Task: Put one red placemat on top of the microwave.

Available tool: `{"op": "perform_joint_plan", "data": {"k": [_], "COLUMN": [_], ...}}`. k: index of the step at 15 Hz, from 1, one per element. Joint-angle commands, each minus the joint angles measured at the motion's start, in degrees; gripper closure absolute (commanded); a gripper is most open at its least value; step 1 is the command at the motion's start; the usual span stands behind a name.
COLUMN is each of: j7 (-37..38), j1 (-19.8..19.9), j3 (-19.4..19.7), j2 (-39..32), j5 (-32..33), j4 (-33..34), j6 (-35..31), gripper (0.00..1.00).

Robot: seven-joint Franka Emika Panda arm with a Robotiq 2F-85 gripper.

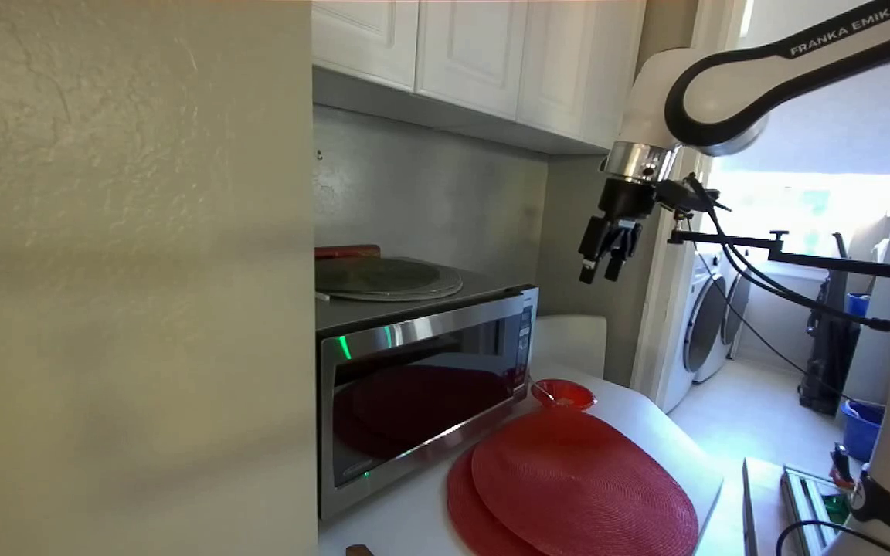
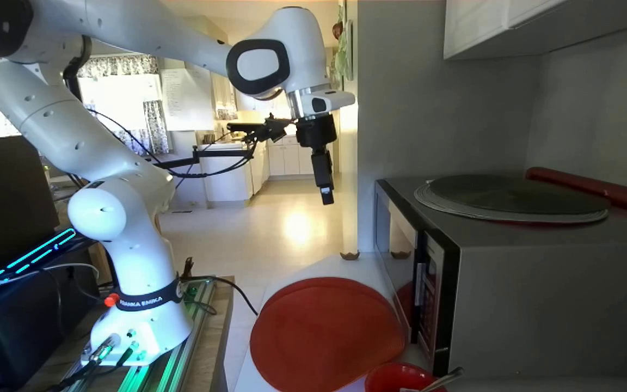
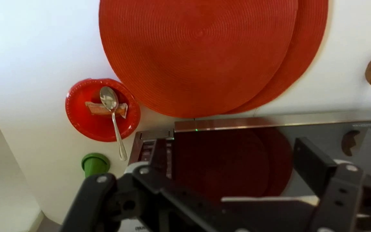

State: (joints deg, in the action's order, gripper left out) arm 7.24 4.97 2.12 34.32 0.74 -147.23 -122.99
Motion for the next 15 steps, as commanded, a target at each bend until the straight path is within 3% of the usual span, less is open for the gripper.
{"op": "perform_joint_plan", "data": {"k": [1, 5, 8, 9, 15], "j7": [-1.98, -9.21, -17.60, -13.00, -16.56], "j1": [2.89, 4.64, 4.90, 4.50, 4.74], "j3": [0.57, 4.39, 8.77, 7.03, 8.87], "j2": [-5.71, -11.69, -17.70, -12.43, -17.38], "j5": [4.87, 9.08, 7.88, 7.89, 7.83], "j4": [2.26, 5.72, 10.26, 5.64, 9.08], "j6": [6.33, 15.50, 21.86, 17.84, 20.15], "gripper": [0.00, 0.00, 0.00, 0.00, 0.00]}}
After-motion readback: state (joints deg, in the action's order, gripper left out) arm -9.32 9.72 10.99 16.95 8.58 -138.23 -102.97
